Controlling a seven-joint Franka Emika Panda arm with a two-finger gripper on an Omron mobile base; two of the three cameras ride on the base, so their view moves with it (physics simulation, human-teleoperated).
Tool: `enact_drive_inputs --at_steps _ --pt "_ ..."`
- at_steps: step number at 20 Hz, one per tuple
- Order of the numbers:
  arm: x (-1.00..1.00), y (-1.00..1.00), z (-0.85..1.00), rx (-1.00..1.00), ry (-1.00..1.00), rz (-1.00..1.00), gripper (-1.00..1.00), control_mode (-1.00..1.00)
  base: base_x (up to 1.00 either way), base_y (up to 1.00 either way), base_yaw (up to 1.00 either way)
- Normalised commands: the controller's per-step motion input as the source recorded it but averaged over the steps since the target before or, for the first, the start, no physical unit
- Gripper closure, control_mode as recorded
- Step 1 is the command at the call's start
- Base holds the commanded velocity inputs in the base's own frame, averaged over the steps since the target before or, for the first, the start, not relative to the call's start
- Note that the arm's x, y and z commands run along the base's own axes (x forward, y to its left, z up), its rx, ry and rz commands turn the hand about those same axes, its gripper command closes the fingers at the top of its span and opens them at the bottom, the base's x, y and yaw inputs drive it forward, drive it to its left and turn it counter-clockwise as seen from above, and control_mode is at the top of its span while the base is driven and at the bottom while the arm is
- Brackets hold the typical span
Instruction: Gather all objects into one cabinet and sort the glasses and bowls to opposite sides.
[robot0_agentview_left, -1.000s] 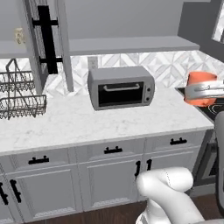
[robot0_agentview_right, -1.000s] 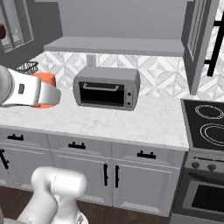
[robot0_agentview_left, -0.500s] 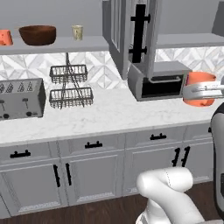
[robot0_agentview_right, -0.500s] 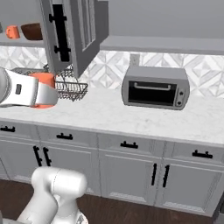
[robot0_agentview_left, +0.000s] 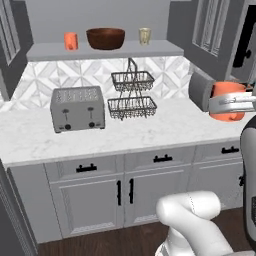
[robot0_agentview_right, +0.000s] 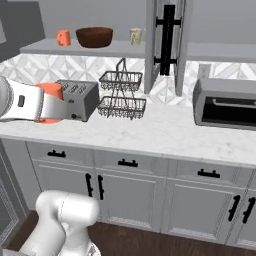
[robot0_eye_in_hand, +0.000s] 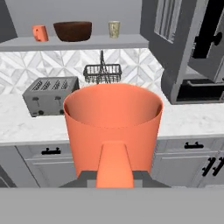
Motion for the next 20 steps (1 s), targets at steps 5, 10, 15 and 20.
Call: enact_drive_inputs --at_steps 5,10,15,20 --pt "0.00 0.00 0.00 0.00 0.00 0.00 1.00 1.00 0.03 0.91 0.00" --pt "0.00 0.00 0.00 0.00 0.00 0.00 1.00 1.00 0.30 0.40 0.00" --pt "0.00 0.00 0.00 0.00 0.00 0.00 1.00 1.00 0.57 0.00 0.00" --pt "0.00 0.00 0.00 0.00 0.00 0.00 1.00 1.00 0.57 0.00 0.00"
